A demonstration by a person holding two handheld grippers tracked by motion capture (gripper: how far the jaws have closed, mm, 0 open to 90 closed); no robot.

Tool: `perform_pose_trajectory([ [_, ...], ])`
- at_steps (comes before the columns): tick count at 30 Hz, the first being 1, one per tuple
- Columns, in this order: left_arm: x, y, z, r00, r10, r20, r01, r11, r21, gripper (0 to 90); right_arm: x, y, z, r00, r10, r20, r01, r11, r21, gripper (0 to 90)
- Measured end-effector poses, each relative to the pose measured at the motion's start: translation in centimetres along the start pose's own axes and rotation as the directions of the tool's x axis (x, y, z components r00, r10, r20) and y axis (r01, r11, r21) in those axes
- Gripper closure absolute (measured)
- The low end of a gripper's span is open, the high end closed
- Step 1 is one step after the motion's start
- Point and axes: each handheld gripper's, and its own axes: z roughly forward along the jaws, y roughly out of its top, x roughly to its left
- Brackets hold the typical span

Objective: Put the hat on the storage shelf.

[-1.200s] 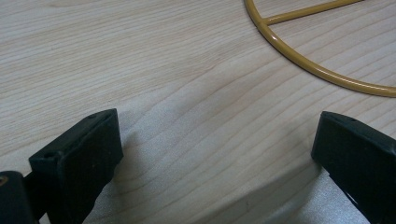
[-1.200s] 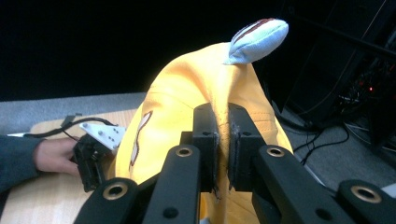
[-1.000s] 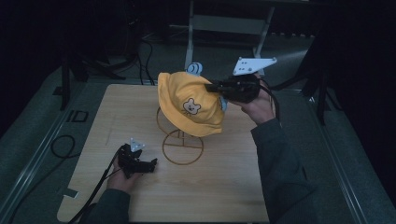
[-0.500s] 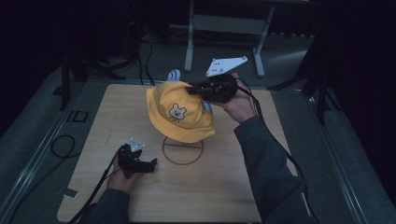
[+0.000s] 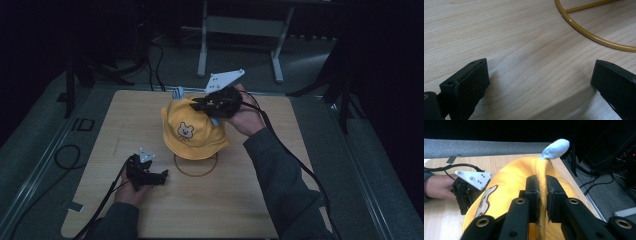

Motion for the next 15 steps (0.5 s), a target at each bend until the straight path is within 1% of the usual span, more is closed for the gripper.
perform_pose_trajectory([
  [1, 0.0, 0.0, 0.0, 1.0000, 0.000, 0.000, 0.000, 1.0000, 0.000, 1.9, 0.0, 0.0, -0.1, 1.0000, 0.000, 0.007, 0.000, 1.000, 0.001, 75.7],
  [3, 0.0, 0.0, 0.0, 1.0000, 0.000, 0.000, 0.000, 1.0000, 0.000, 1.9, -0.1, 0.1, -0.3, 0.9998, 0.015, 0.015, -0.015, 1.000, 0.003, 61.1],
  [4, 0.0, 0.0, 0.0, 1.0000, 0.000, 0.000, 0.000, 1.0000, 0.000, 1.9, -0.1, 0.1, -0.4, 0.9996, 0.025, 0.011, -0.025, 1.000, 0.010, 56.7],
  [6, 0.0, 0.0, 0.0, 1.0000, 0.000, 0.000, 0.000, 1.0000, 0.000, 1.9, -0.1, 0.0, -0.6, 0.9990, 0.038, 0.022, -0.038, 0.999, 0.023, 47.2],
  [8, 0.0, 0.0, 0.0, 1.0000, 0.000, 0.000, 0.000, 1.0000, -0.001, 1.9, -0.1, 0.0, -1.1, 0.9979, 0.055, 0.035, -0.055, 0.998, 0.019, 39.0],
  [12, 0.0, 0.0, 0.0, 1.0000, 0.000, 0.000, 0.000, 1.0000, -0.001, 1.9, -0.1, 0.1, -2.4, 0.9945, 0.078, 0.070, -0.078, 0.997, -0.001, 28.7],
  [15, 0.0, 0.0, 0.0, 1.0000, 0.000, 0.000, 0.000, 1.0000, 0.000, 1.9, -0.2, -0.2, -3.7, 0.9909, 0.103, 0.087, -0.101, 0.995, -0.024, 27.3],
])
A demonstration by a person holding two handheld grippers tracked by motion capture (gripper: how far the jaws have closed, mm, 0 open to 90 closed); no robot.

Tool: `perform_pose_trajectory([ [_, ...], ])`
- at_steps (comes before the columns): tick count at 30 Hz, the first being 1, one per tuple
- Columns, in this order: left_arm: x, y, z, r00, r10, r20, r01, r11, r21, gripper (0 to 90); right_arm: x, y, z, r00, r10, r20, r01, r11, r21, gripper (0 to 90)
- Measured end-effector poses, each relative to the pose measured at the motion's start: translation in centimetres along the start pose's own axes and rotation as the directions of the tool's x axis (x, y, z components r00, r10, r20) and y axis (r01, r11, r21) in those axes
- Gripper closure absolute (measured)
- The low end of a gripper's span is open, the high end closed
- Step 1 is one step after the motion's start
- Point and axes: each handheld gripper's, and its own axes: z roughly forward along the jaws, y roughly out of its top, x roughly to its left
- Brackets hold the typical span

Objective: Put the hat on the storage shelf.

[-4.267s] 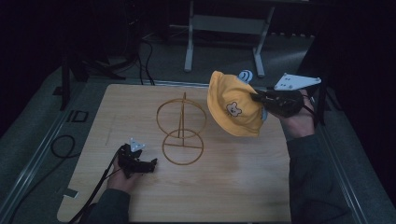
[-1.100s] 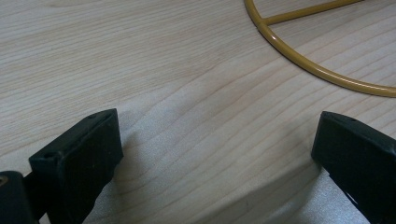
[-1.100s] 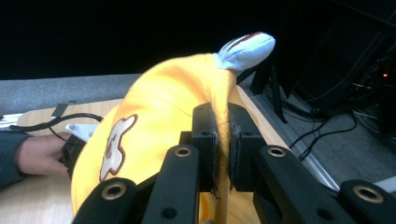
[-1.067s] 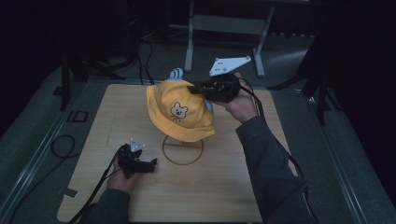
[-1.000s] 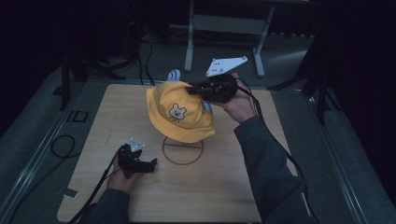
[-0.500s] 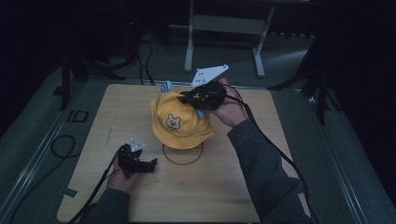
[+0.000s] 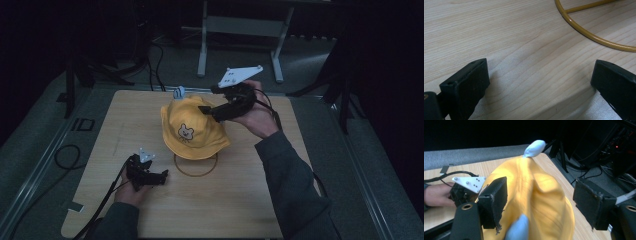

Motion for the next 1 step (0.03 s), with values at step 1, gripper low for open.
perform_pose_trajectory([
  [1, 0.00, 0.00, 0.00, 1.0000, 0.000, 0.000, 0.000, 1.0000, 0.000, 1.9, -0.12, -0.08, -0.44, 1.0000, 0.002, 0.004, -0.002, 1.000, -0.005, 27.2],
])
